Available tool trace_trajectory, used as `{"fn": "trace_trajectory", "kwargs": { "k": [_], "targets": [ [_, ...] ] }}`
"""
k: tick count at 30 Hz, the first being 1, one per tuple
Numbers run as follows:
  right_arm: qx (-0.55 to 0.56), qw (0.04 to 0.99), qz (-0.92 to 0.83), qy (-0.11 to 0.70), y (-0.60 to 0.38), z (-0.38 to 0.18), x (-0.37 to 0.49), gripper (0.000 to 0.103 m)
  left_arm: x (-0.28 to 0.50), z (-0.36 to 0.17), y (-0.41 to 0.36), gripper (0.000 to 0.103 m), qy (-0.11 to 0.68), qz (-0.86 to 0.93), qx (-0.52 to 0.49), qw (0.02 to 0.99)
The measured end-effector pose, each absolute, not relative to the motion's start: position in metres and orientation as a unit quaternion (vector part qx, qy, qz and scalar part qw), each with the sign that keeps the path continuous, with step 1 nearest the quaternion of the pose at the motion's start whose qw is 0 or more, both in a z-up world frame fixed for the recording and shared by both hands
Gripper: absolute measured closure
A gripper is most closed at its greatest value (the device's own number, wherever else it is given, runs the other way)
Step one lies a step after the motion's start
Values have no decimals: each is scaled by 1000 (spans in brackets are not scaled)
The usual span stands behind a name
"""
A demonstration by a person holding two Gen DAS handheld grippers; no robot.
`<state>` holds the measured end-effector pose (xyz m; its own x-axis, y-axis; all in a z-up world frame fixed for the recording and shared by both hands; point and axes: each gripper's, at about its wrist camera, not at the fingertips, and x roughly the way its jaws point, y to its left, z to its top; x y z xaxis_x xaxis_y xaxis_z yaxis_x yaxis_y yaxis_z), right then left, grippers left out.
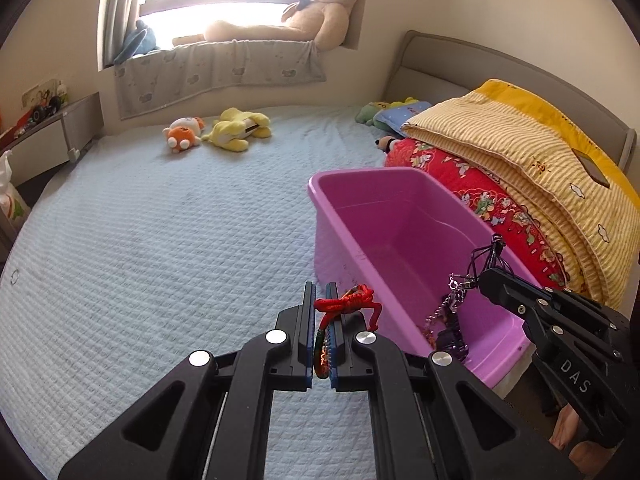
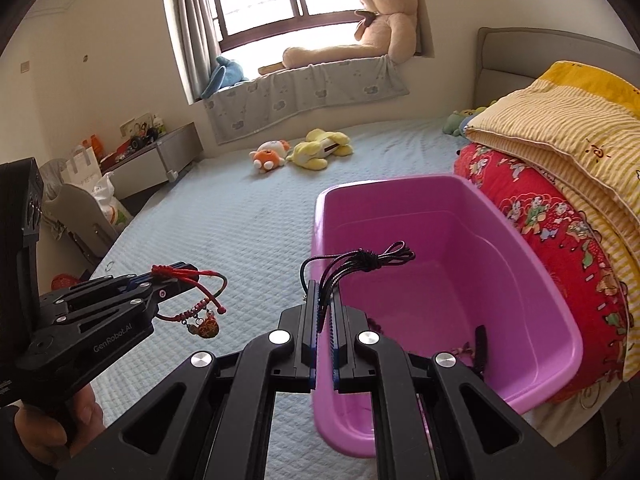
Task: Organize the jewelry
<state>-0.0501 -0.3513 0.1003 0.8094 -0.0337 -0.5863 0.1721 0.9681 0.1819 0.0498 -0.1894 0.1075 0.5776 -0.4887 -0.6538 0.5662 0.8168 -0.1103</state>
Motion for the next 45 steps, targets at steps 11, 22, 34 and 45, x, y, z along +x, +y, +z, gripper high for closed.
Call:
{"fn": "trace_trajectory", "kwargs": {
  "k": [11, 22, 34, 45],
  "targets": [
    [151, 929, -108, 319, -426, 102, -53, 98, 64, 111, -281, 97, 376, -329, 80, 862],
    [179, 898, -127, 382, -458, 71, -38, 79, 80, 67, -334, 85, 468, -316, 130, 815],
    [181, 887, -142, 401, -464, 74, -43, 42, 78, 90, -311, 7, 436, -265, 127, 851],
    [188, 858, -146, 455, -455, 74, -41, 37, 75, 92, -299, 7, 455, -244, 119, 848]
  ]
}}
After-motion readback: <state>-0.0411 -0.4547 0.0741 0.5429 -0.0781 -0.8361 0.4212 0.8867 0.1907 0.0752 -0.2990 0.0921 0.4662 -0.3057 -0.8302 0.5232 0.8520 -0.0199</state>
